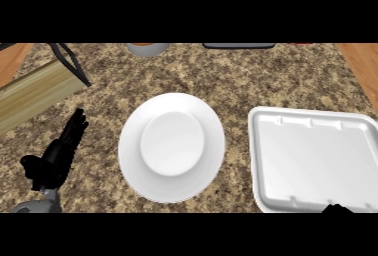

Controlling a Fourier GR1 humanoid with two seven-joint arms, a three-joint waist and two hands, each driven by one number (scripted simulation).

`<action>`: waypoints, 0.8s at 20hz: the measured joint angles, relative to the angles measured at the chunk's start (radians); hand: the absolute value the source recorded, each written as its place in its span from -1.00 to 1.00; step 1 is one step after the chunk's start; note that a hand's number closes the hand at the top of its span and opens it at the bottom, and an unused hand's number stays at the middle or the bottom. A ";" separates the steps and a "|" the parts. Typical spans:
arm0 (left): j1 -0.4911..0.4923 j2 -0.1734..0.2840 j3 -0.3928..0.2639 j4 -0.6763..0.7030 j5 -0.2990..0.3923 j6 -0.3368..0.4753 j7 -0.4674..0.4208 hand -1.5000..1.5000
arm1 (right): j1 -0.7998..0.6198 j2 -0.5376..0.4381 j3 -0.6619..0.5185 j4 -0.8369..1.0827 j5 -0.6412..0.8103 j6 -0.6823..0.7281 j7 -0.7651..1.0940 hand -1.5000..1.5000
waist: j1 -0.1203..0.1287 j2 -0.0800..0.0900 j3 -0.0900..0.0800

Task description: Pick the cupcake from the tray and place it in the plate

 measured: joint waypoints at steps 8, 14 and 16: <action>-0.012 -0.007 0.006 0.011 -0.001 -0.007 0.010 0.00 | 0.044 0.053 0.121 -0.237 0.131 -0.046 0.038 1.00 | 0.003 0.002 0.003; -0.033 -0.007 0.006 0.001 -0.011 -0.005 0.030 0.00 | -0.051 0.094 0.208 -0.258 0.183 -0.022 0.095 1.00 | 0.010 0.004 0.003; -0.035 -0.014 0.005 0.015 -0.017 -0.004 0.020 0.00 | -0.108 0.123 0.254 -0.258 0.222 0.013 0.137 1.00 | 0.012 0.004 0.003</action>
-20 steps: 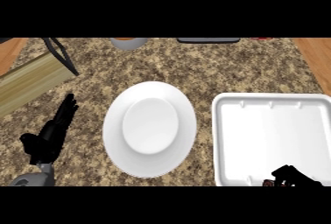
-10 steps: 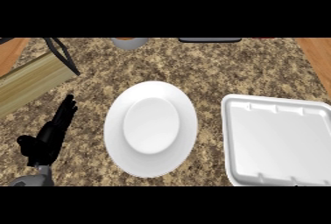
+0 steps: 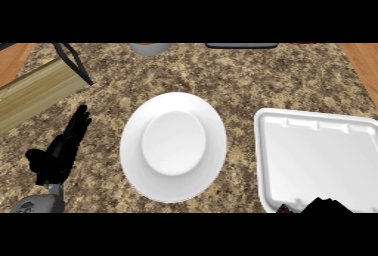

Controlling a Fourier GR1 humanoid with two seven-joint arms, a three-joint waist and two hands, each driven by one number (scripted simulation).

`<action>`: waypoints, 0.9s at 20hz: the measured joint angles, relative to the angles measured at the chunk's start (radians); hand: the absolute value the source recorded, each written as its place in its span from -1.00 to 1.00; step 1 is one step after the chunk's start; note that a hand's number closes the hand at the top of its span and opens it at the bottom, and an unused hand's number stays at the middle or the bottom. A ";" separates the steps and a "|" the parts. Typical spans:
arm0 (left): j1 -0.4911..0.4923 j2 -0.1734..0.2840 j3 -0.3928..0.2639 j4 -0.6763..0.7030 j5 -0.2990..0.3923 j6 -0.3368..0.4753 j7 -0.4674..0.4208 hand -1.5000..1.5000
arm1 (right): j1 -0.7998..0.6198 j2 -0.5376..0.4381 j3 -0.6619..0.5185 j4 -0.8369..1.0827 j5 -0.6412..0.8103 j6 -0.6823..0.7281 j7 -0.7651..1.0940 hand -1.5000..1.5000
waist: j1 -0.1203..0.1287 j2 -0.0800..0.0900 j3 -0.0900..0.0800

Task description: Pick the cupcake from the tray and place it in the plate

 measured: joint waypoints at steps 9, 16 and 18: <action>-0.016 -0.002 0.006 0.006 -0.003 -0.018 0.000 0.00 | -0.403 0.124 0.147 0.126 0.117 0.207 0.271 1.00 | 0.012 0.003 0.000; 0.000 -0.011 0.003 0.004 -0.019 -0.017 -0.007 0.00 | -0.710 0.139 0.193 0.390 -0.010 0.135 0.456 1.00 | 0.016 0.003 0.001; -0.005 -0.012 0.007 0.004 -0.020 -0.017 -0.009 0.00 | -0.785 0.140 0.201 0.488 -0.047 0.077 0.483 1.00 | 0.016 0.003 0.001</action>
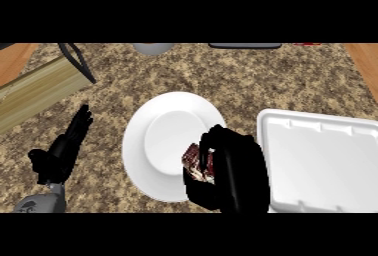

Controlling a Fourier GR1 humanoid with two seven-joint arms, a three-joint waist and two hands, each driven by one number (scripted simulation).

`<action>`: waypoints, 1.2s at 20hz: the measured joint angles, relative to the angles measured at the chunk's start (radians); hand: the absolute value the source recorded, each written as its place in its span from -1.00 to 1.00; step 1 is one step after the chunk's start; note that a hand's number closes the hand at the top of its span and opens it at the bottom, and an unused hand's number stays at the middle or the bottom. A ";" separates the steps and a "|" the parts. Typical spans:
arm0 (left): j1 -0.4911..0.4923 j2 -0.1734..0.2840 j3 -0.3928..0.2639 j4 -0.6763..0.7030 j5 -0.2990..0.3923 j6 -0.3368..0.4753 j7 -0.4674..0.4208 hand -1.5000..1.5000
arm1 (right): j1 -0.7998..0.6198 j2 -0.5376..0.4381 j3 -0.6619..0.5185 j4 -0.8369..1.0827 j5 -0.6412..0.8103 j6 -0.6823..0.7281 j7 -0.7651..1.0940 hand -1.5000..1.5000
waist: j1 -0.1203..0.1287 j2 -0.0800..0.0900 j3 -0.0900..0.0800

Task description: Pick the cupcake from the tray and place it in the plate

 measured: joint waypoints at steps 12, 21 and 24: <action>-0.011 -0.009 -0.004 -0.006 -0.007 -0.011 0.012 0.00 | -0.345 0.000 0.066 0.493 -0.222 -0.429 0.167 -1.00 | 0.016 0.003 0.000; -0.018 -0.008 0.006 -0.001 -0.002 -0.021 0.015 0.00 | -0.423 -0.002 0.085 0.653 -0.377 -0.650 0.186 -1.00 | 0.016 0.003 0.001; -0.016 -0.009 0.007 -0.001 -0.004 -0.017 0.017 0.00 | -0.404 -0.002 0.045 0.625 -0.385 -0.740 0.156 -1.00 | 0.008 0.001 0.001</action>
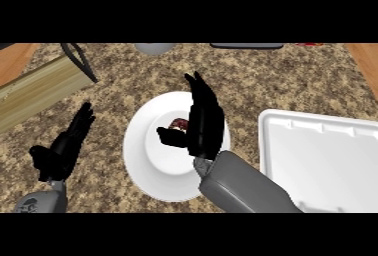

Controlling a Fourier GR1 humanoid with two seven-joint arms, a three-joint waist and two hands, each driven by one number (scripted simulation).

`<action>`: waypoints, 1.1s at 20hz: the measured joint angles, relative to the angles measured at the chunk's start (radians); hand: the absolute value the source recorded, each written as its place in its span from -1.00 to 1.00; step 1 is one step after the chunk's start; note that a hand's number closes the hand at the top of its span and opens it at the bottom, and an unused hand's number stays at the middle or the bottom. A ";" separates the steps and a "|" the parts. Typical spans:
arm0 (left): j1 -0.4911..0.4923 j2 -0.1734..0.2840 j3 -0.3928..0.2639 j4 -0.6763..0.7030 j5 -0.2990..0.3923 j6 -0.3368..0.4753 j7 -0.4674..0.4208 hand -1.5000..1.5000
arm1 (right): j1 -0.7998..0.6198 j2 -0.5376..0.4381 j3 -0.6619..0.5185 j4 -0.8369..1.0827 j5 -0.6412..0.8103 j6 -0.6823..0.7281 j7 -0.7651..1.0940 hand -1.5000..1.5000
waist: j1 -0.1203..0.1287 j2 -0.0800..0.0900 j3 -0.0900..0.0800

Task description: Pick the cupcake from the tray and place it in the plate

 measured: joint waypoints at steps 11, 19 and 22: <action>0.031 -0.004 0.012 0.003 -0.005 0.006 -0.040 0.00 | 0.333 -0.166 -0.068 -0.327 -0.322 -0.235 -0.350 -1.00 | -0.021 0.000 0.002; 0.040 -0.003 0.015 -0.016 -0.004 0.001 -0.022 0.00 | 0.609 -0.382 -0.101 -0.521 -0.690 -0.175 -0.779 -1.00 | -0.023 -0.001 0.003; 0.048 -0.002 0.017 -0.019 -0.003 -0.003 -0.025 0.00 | 0.697 -0.410 -0.154 -0.501 -0.813 -0.084 -0.967 -1.00 | -0.024 -0.002 0.002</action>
